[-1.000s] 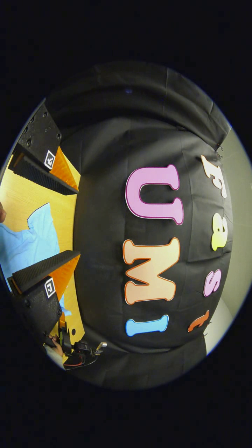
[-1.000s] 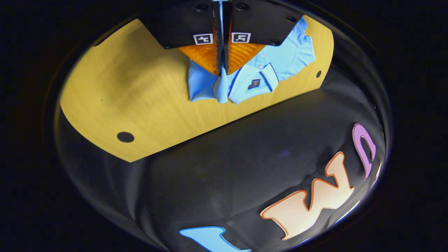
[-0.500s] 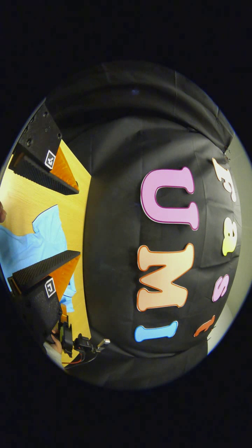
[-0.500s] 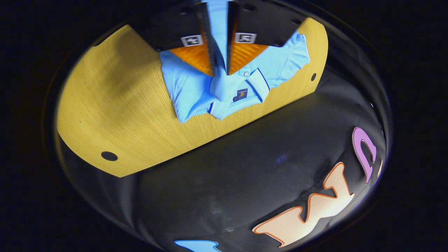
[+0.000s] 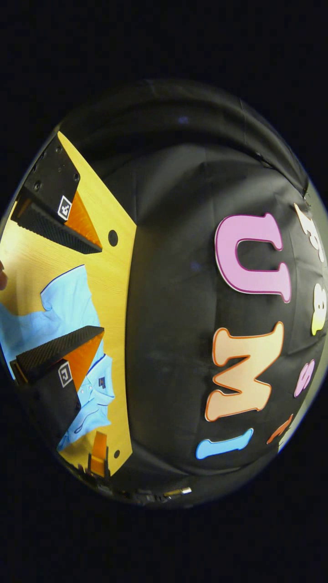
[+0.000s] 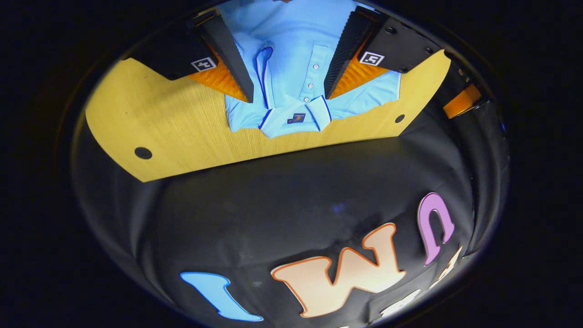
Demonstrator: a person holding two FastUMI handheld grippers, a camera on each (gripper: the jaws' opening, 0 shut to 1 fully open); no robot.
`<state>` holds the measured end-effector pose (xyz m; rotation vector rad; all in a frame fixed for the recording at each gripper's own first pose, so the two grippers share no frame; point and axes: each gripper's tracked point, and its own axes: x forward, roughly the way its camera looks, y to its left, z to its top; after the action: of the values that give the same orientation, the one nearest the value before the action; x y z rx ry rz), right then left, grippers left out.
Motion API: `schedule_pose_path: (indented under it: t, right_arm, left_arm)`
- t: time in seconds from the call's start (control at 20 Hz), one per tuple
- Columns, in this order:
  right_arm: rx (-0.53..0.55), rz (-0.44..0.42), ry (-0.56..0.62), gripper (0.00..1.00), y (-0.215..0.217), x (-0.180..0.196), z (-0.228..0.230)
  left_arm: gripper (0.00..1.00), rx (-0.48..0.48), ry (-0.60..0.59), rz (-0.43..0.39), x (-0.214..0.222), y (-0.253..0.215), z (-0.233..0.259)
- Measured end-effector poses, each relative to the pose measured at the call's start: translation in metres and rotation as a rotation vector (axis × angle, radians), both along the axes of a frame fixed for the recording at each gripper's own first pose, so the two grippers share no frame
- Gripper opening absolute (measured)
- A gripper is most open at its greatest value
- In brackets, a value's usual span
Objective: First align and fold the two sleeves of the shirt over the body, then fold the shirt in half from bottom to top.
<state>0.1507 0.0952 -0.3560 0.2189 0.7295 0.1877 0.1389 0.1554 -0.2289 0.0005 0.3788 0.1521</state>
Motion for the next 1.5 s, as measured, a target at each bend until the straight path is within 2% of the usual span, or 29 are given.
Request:
schedule_pose_path:
  t: [0.3,0.55,0.85,0.9,1.05,1.1,1.15,1.2,1.25,1.3,1.35,1.4,1.45,1.5]
  right_arm:
    - [-0.062,-0.028,0.020,0.98,-0.042,-0.030,0.007]
    - [-0.081,-0.102,0.042,0.98,-0.076,-0.043,0.012]
    - [-0.118,-0.093,0.036,0.98,-0.087,-0.055,0.017]
    - [-0.116,-0.093,0.038,0.98,-0.087,-0.056,0.017]
    - [-0.099,-0.097,0.044,0.97,-0.086,-0.061,0.018]
    - [-0.097,-0.099,0.048,0.97,-0.086,-0.062,0.018]
    - [-0.094,-0.099,0.049,0.98,-0.087,-0.064,0.018]
    - [-0.094,-0.100,0.046,0.98,-0.087,-0.065,0.020]
    - [-0.094,-0.099,0.044,0.98,-0.089,-0.067,0.020]
    - [-0.095,-0.097,0.043,0.98,-0.090,-0.068,0.022]
    - [-0.096,-0.097,0.038,0.98,-0.092,-0.069,0.024]
    - [-0.097,-0.099,0.034,0.98,-0.095,-0.069,0.026]
    - [-0.096,-0.104,0.029,0.98,-0.098,-0.071,0.029]
    - [-0.093,-0.111,0.022,0.98,-0.102,-0.071,0.034]
  left_arm:
    - [0.95,0.005,0.099,0.001,0.028,0.005,-0.070]
    - [0.95,-0.015,0.195,-0.006,0.035,0.004,-0.119]
    - [0.95,-0.045,0.301,0.047,0.026,0.010,-0.153]
    - [0.95,-0.055,0.285,0.053,0.032,0.010,-0.154]
    - [0.95,-0.079,0.299,0.034,0.032,0.007,-0.155]
    - [0.89,-0.083,0.301,0.026,0.032,0.004,-0.156]
    - [0.76,-0.093,0.301,0.016,0.034,0.001,-0.156]
    - [0.68,-0.101,0.302,0.008,0.033,-0.003,-0.156]
    - [0.51,-0.108,0.300,-0.002,0.034,-0.007,-0.154]
    - [0.42,-0.115,0.296,-0.011,0.036,-0.010,-0.153]
    - [0.25,-0.123,0.292,-0.024,0.039,-0.015,-0.153]
    - [0.15,-0.117,0.295,-0.021,0.040,-0.015,-0.153]
    - [0.01,-0.100,0.317,-0.020,0.040,-0.015,-0.153]
    - [0.00,-0.089,0.337,-0.019,0.038,-0.016,-0.152]
